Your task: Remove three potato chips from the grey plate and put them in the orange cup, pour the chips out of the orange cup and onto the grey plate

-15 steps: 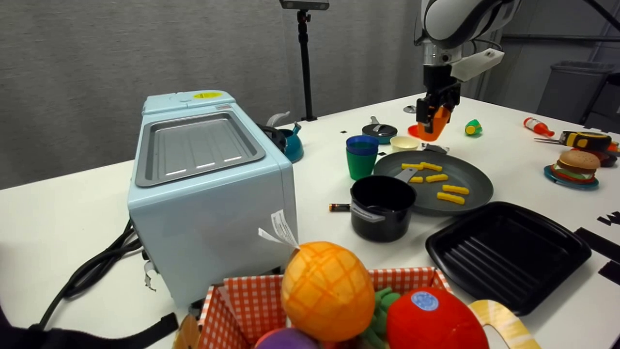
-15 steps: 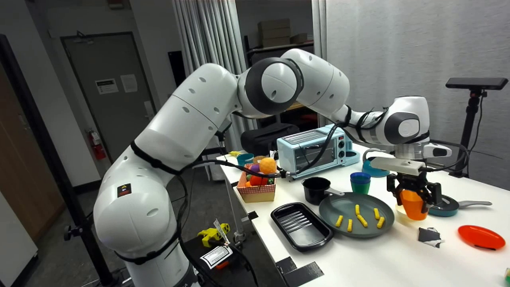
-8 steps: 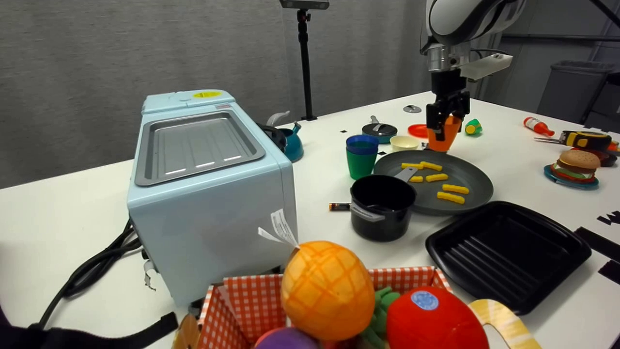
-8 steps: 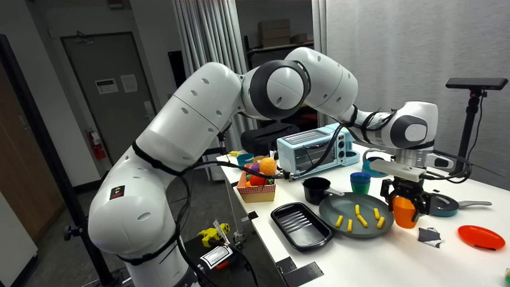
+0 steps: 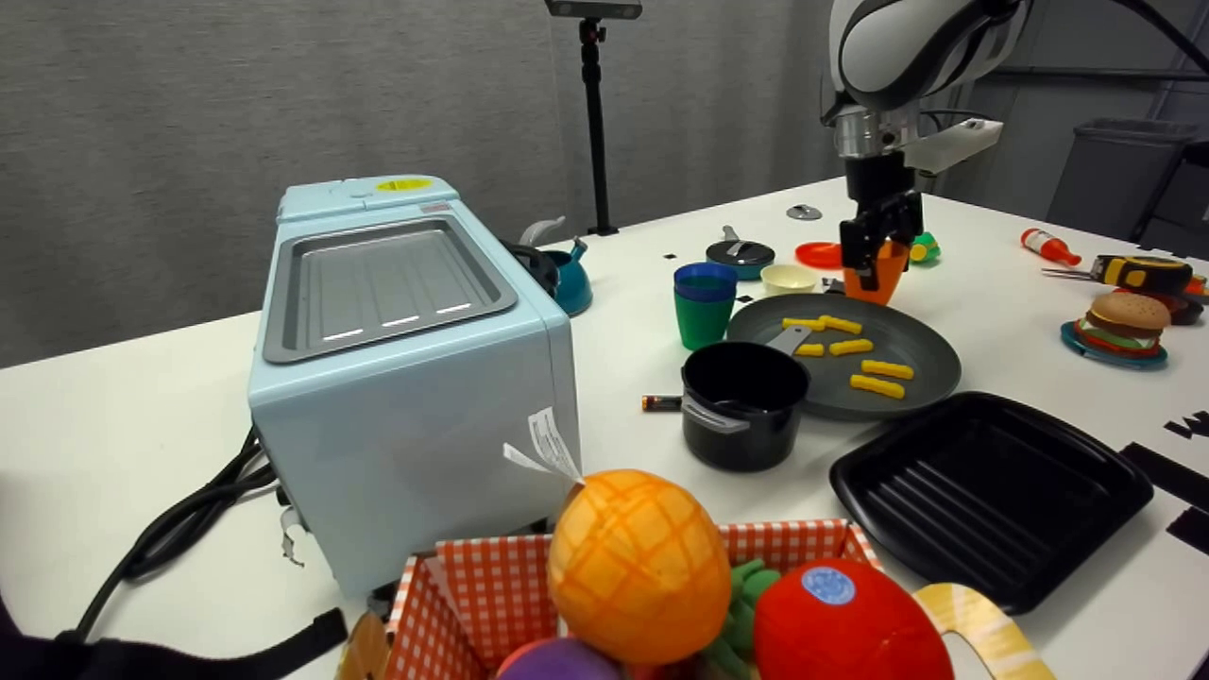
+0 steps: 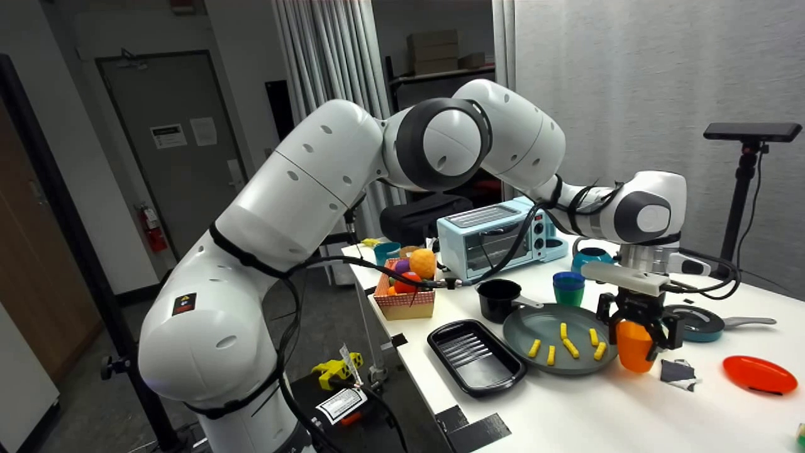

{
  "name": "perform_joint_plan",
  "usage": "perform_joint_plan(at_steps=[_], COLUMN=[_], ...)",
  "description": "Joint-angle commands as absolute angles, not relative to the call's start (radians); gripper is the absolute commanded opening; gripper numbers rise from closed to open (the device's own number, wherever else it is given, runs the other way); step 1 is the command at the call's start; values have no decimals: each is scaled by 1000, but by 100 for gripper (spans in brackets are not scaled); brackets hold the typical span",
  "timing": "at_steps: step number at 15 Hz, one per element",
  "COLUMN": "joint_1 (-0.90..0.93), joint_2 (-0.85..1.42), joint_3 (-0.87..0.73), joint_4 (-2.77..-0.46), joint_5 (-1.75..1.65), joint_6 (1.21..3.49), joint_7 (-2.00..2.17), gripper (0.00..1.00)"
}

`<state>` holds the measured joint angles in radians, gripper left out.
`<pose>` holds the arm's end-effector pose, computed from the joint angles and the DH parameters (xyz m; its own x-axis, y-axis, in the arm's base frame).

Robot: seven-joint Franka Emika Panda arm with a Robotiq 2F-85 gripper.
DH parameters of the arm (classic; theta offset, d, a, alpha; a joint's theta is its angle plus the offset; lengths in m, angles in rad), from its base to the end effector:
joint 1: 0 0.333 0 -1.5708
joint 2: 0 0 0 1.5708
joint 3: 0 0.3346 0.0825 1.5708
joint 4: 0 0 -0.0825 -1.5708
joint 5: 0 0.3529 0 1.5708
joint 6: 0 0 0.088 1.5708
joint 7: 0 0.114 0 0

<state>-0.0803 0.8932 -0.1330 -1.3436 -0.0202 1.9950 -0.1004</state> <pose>0.6877 -0.1295 0.1975 0.9664 -0.0752 -0.2457 -0.0532 -0.9941 0.0950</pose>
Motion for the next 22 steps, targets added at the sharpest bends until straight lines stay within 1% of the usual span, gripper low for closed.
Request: perform_joint_plan(at_steps=[1, 2, 11, 17, 22], joint_1=[-107, -107, -113, -113, -110], joint_2=[892, 892, 849, 710, 544], joint_3=[-113, -113, -110, -69, -15], joint_4=[-1339, -1339, -1366, -1434, -1595], joint_5=[-46, -47, -48, -31, -16], joint_6=[1981, 1981, 2016, 2041, 2130], joint_7=[-113, -112, -116, -178, -263], gripper=[95, 100, 100, 100, 100])
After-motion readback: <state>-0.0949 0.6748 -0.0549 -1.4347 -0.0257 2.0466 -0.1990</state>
